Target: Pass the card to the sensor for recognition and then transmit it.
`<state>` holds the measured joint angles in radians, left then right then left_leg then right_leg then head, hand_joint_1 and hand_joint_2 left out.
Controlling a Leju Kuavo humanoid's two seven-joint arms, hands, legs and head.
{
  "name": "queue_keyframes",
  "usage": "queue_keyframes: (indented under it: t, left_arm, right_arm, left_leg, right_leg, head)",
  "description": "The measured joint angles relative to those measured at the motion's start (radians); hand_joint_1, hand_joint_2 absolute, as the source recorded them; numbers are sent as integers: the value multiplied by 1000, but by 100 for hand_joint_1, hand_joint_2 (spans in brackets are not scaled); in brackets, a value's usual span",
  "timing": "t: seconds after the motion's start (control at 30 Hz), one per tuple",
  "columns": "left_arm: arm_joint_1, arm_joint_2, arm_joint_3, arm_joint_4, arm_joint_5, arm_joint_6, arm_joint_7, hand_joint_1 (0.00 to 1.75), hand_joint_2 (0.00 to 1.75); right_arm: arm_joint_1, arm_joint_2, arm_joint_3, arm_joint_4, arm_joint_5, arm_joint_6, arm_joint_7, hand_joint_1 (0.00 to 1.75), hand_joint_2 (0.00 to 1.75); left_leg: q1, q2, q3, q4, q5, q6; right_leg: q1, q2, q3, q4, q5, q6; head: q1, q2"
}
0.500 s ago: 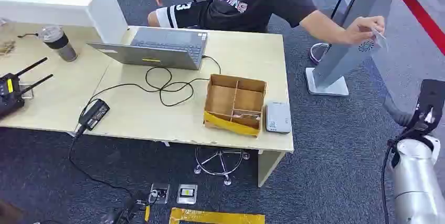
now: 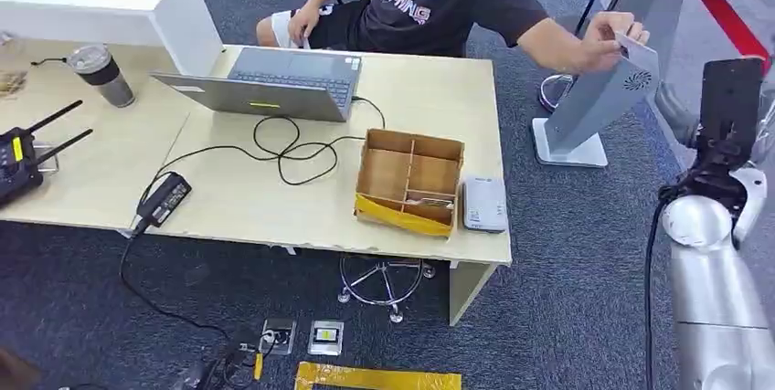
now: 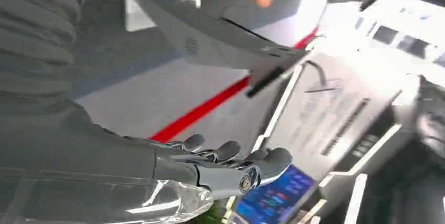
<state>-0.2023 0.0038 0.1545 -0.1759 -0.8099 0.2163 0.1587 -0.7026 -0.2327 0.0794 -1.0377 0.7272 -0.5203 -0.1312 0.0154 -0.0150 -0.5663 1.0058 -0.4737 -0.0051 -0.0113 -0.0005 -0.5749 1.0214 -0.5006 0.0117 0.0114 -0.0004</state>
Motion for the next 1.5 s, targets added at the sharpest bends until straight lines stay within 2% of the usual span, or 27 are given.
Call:
queue_keyframes:
  t: [0.13, 0.33, 0.57, 0.77, 0.87, 1.07, 1.5]
  left_arm:
    - [-2, -1, 0, 0, -3, -6, 0, 0, 175]
    - [-5, -2, 0, 0, -10, -11, -1, 0, 175]
    - [-8, -2, 0, 0, -20, -19, -3, 0, 175]
    - [-20, -2, 0, -2, -25, -31, -10, 0, 175]
    - [-20, -2, 0, -2, -24, -31, -12, 0, 175]
    - [-23, -2, 0, -2, -20, -29, -16, 0, 175]
    - [-23, -2, 0, -2, -11, -27, -17, 0, 175]
  right_arm:
    - [10, 13, 32, -90, 74, 10, 2, 0, 175]
    - [18, 46, 98, -206, 146, 112, 2, 0, 175]
    - [32, 110, 192, -293, 209, 190, -34, 0, 175]
    - [33, 181, 320, -301, 263, 356, -77, 0, 175]
    - [26, 211, 364, -294, 265, 396, -78, 0, 175]
    - [5, 260, 444, -222, 265, 404, -87, 0, 175]
    - [-26, 304, 510, -88, 294, 385, -87, 0, 175]
  left_leg:
    - [0, 0, 0, 0, 0, 0]
    - [0, 0, 0, 0, 0, 0]
    - [0, 0, 0, 0, 0, 0]
    - [1, 0, 0, 0, 1, -1]
    - [1, -1, -1, -1, 1, -1]
    - [1, -1, 0, 0, 1, -1]
    - [1, -1, 0, 0, 1, -1]
  right_leg:
    - [0, 0, 0, 0, 0, 0]
    - [0, 0, 0, 0, 0, 0]
    - [0, 0, 1, 0, 0, 0]
    - [1, 0, 0, 0, 0, 0]
    - [1, -1, 0, 0, 0, 0]
    - [1, -1, 0, 0, 0, 0]
    - [1, 0, 0, 0, 0, 0]
  head:
    - [0, 0]
    - [0, 0]
    - [0, 0]
    - [0, 0]
    - [1, 0]
    - [1, 0]
    - [1, 0]
